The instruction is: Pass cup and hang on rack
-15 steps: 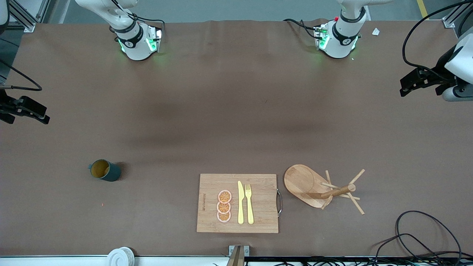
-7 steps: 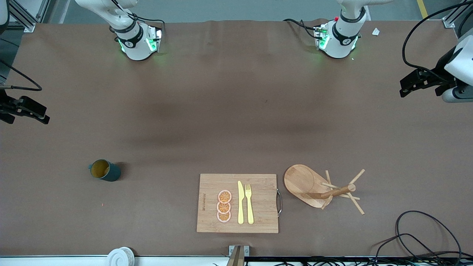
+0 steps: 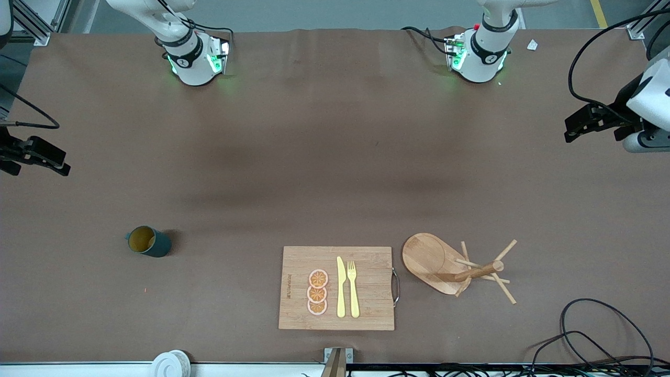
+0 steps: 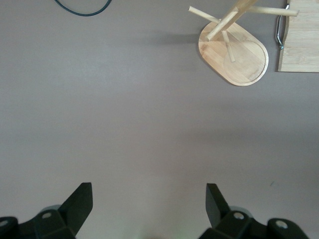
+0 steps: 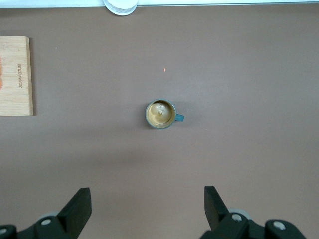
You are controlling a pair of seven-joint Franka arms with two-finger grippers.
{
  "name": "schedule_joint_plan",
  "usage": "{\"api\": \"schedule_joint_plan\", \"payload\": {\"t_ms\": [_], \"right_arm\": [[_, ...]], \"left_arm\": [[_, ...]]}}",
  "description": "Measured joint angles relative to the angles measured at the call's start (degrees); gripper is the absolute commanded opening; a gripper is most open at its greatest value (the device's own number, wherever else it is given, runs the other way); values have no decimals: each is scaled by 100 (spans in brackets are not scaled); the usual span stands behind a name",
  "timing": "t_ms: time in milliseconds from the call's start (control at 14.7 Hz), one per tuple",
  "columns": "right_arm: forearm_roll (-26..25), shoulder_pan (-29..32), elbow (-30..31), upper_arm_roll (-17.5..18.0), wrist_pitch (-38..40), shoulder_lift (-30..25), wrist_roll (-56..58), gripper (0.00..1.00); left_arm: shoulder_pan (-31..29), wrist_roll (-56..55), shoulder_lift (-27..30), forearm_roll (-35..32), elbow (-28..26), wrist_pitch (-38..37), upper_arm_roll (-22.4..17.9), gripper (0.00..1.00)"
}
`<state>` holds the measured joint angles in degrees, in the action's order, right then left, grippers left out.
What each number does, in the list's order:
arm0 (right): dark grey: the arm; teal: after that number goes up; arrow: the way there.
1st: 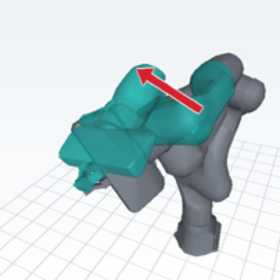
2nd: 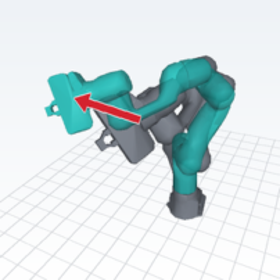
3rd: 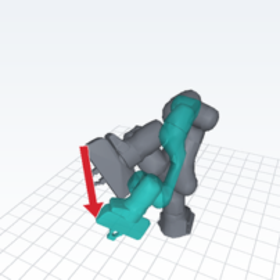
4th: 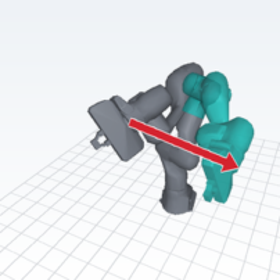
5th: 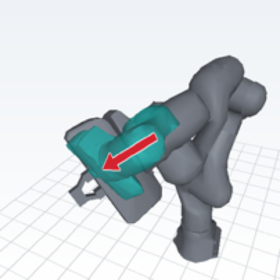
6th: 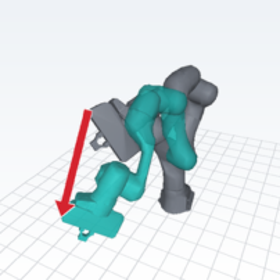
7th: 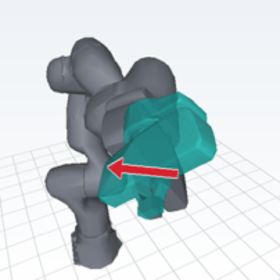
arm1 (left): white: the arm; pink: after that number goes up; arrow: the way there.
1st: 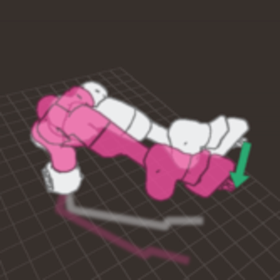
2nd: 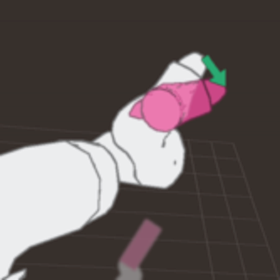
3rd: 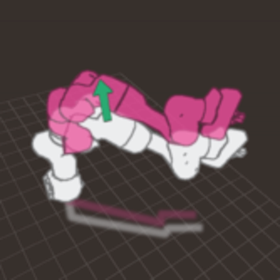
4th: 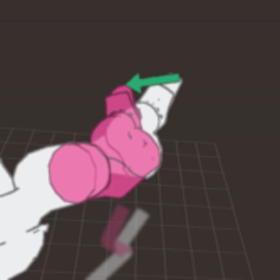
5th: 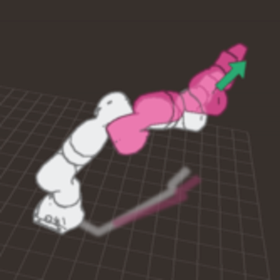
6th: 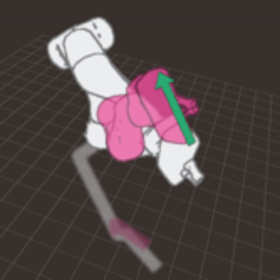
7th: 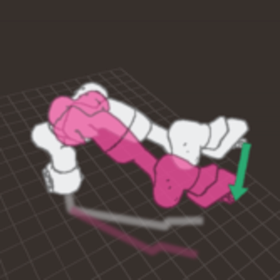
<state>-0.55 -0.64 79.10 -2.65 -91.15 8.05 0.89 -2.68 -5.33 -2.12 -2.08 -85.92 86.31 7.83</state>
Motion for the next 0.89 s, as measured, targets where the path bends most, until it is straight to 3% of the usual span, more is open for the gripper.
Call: {"api": "schedule_joint_plan", "payload": {"t_ms": [613, 885], "right_arm": [[0, 0, 9, -3, -24, 20, 0, 100], [0, 1, 179, 25, -536, 779, -1, 100]], "left_arm": [[-37, 1, -53, -5, 111, 1, -36, 100], [-37, 2, -53, -5, 120, -8, -38, 100]]}}
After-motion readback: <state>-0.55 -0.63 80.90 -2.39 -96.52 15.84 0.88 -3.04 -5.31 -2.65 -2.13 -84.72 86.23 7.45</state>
